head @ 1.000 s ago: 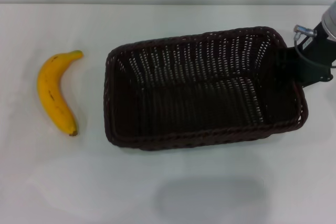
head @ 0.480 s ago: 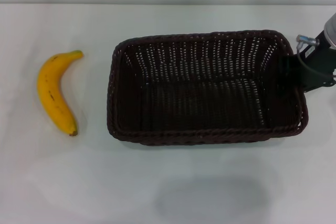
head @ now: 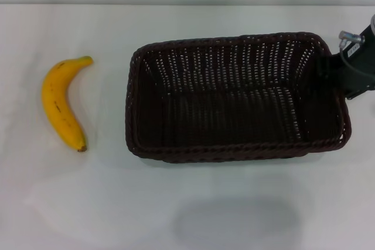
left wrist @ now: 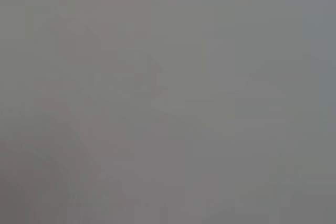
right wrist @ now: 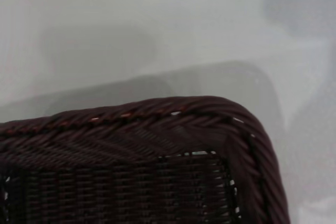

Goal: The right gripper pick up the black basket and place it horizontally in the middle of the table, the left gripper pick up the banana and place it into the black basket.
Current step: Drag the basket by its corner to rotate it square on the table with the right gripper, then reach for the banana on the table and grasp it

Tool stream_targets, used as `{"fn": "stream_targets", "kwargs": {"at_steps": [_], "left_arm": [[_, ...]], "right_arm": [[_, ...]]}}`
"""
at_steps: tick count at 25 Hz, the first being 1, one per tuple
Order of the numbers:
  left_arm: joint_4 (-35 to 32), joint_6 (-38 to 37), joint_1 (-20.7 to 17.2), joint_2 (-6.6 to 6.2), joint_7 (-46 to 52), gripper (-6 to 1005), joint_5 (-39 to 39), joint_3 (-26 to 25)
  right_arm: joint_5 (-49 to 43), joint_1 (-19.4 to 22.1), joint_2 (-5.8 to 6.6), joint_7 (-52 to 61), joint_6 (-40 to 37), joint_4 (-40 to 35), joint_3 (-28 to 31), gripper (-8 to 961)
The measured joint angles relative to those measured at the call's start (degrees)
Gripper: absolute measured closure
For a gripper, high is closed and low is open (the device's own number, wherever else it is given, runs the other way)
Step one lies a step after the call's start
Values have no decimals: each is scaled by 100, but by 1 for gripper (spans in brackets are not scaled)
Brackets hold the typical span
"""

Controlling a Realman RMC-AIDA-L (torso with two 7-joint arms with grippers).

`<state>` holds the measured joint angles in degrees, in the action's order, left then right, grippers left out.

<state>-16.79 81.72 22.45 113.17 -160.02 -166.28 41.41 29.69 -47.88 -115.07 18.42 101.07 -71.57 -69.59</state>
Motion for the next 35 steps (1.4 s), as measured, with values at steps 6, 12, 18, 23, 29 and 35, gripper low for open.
{"fn": "stream_targets", "kwargs": {"at_steps": [6,12,18,23,29,35], "left_arm": [[0,19,-18,28,37,109,3,20],[0,56,-62,111,82,109,20,36],[-5,-191,-113,197,373,109,519,69],[-392,-918,-236,203,1614,109,1597,69],[-1919,-1741,-738,412,3519,110,3332,69],[-3789,-2427,-1101,539,6600,110,5892,67]], "right_arm": [[-52,-122,128,95,403,-382,37,585],[-147,-33,401,139,542,-978,34,390],[-769,566,344,-881,-102,-2274,309,357],[-616,1638,-36,-2693,-1946,-3078,788,356],[1488,3209,6,-5002,-5305,-2678,401,355],[5028,3515,22,-8682,-6702,-931,539,354]]}}
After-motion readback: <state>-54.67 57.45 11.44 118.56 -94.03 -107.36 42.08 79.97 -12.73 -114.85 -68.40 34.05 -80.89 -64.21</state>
